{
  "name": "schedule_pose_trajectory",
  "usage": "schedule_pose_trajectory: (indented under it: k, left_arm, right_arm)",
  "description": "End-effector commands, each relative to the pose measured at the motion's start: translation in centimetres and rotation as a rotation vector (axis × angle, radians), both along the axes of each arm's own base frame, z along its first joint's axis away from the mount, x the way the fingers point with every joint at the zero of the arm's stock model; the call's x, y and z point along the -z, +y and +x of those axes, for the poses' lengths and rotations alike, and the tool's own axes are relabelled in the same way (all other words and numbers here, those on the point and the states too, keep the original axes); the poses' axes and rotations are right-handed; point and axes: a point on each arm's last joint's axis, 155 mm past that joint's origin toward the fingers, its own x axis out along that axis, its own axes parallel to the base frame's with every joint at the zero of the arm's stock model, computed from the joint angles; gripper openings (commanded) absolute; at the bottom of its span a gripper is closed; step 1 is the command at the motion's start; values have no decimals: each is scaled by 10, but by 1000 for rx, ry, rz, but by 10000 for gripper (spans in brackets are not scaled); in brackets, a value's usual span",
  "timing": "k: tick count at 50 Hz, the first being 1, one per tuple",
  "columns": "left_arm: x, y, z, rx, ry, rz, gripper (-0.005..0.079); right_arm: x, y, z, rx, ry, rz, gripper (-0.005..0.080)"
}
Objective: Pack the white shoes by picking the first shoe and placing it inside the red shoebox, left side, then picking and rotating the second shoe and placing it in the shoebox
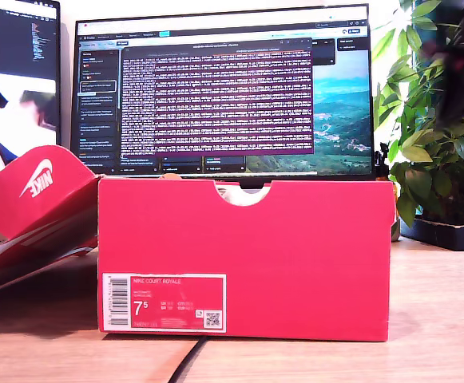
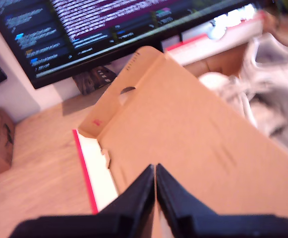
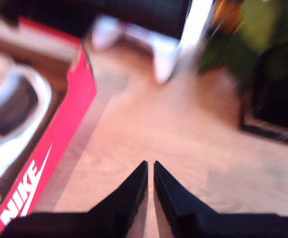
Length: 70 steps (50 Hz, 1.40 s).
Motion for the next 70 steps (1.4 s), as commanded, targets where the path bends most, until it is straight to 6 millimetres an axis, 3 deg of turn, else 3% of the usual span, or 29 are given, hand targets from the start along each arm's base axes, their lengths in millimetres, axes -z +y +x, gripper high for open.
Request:
schedule_pose_trajectory:
  k: [1, 14, 23, 33, 48, 70]
  left_arm:
    - [-5, -1, 3, -2, -11, -16, -19]
    - [-9, 8, 10, -43, -35, -35, -19]
    - [0, 23, 11, -100, -14, -58, -19]
    - [9, 24, 3, -112, -16, -102, -19]
    - [22, 35, -5, -153, -138, -130, -19]
    - [56, 58, -13, -215, -163, -104, -20]
  right_arm:
    - [24, -8, -10, 28, 35, 4, -11]
    - [36, -15, -42, 49, -63, 5, -11]
    - [28, -15, -47, 47, -157, 6, -11]
    - [16, -16, -49, 92, -257, 64, -11]
    - [58, -19, -68, 105, -274, 54, -11]
    - [97, -17, -93, 103, -243, 58, -11]
